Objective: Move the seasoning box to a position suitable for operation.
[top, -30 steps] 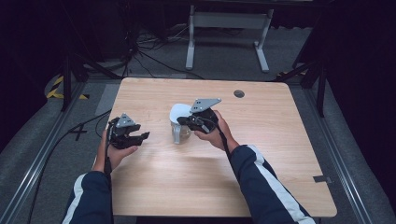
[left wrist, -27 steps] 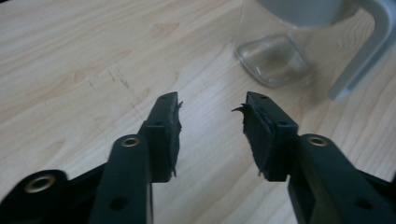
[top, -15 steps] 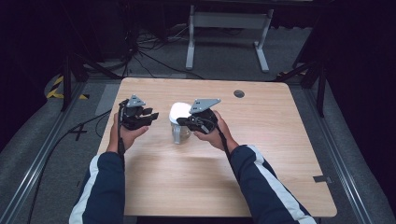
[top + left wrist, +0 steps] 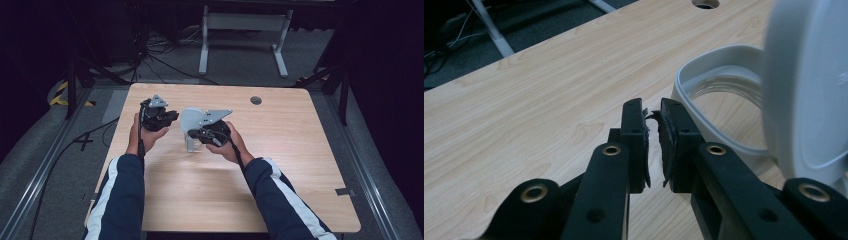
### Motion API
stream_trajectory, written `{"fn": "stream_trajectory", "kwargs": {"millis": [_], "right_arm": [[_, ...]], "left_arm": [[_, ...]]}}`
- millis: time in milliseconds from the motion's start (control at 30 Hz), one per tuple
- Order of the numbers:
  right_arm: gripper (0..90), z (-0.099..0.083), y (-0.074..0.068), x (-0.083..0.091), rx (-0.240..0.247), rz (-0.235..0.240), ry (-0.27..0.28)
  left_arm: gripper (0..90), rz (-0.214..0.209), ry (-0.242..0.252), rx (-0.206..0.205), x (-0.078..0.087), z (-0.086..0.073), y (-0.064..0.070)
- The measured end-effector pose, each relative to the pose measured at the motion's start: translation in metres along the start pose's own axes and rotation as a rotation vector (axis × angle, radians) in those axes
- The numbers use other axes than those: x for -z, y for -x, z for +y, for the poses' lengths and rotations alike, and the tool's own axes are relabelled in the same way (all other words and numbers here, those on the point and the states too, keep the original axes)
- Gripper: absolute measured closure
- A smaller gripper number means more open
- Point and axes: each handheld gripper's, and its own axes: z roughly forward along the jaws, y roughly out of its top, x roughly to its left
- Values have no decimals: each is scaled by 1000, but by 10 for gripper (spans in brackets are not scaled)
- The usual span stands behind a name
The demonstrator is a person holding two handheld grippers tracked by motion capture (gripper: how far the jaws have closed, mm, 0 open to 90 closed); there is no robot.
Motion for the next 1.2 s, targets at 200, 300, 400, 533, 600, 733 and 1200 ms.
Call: {"fn": "stream_trajectory", "kwargs": {"millis": [200, 300, 400, 533, 600, 733, 1200], "right_arm": [[899, -1, -2, -1, 5, -2, -11], [899, -2, -2, -1, 9, -9, -16], [899, -4, -1, 1, 7, -15, -14], [899, -6, -1, 2, 8, -23, -21], [899, -7, 0, 4, 3, -27, -20], [899, -4, -2, 8, 6, -11, 24], [899, 8, 3, 6, -3, -14, 81]], "left_arm": [[825, -29, 19, -22, 3, 12, 6], [835, -43, 44, -18, 6, 13, 7], [840, -67, 54, -40, 10, 13, 8], [824, -106, 54, -56, 11, 15, 12], [816, -57, 32, -73, 11, 16, 12], [806, 9, 18, -39, 7, 16, 7], [835, 28, -41, -30, -7, 15, -1]]}}
